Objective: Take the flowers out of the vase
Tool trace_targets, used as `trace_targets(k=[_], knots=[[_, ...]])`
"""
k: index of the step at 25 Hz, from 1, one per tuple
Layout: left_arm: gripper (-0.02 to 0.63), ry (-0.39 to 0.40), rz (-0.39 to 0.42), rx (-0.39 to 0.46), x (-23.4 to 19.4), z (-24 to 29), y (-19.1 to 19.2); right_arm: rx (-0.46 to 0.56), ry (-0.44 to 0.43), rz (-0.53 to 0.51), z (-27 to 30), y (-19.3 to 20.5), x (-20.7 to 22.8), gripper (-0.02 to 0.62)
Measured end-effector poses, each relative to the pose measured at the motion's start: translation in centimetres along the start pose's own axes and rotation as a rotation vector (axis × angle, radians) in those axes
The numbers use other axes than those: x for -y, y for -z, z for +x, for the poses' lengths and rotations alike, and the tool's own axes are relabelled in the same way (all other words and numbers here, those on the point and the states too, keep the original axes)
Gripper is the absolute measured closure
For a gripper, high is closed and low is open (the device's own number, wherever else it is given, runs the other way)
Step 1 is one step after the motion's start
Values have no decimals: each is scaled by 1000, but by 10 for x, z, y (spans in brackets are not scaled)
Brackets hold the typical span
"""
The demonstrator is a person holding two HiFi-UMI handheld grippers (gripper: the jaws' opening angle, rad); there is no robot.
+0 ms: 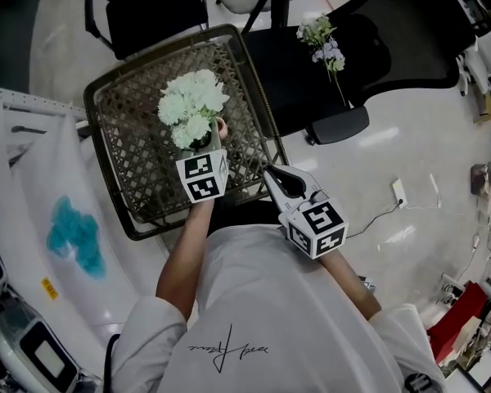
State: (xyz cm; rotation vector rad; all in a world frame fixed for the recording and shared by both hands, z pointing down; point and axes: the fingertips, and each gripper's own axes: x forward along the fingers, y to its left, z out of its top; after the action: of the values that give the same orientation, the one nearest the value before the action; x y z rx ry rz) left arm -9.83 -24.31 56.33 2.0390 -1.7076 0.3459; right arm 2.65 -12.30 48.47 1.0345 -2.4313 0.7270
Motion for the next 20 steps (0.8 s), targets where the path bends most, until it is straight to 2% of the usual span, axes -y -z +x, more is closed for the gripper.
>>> trace_targets(k=[10,20], knots=[[512,10,36,25,3,-10,-14,34,-2,13,0,-7,-2,581],[514,42,23,44,6,-18,-35,57,-12,21,-2,-11,-5,581]])
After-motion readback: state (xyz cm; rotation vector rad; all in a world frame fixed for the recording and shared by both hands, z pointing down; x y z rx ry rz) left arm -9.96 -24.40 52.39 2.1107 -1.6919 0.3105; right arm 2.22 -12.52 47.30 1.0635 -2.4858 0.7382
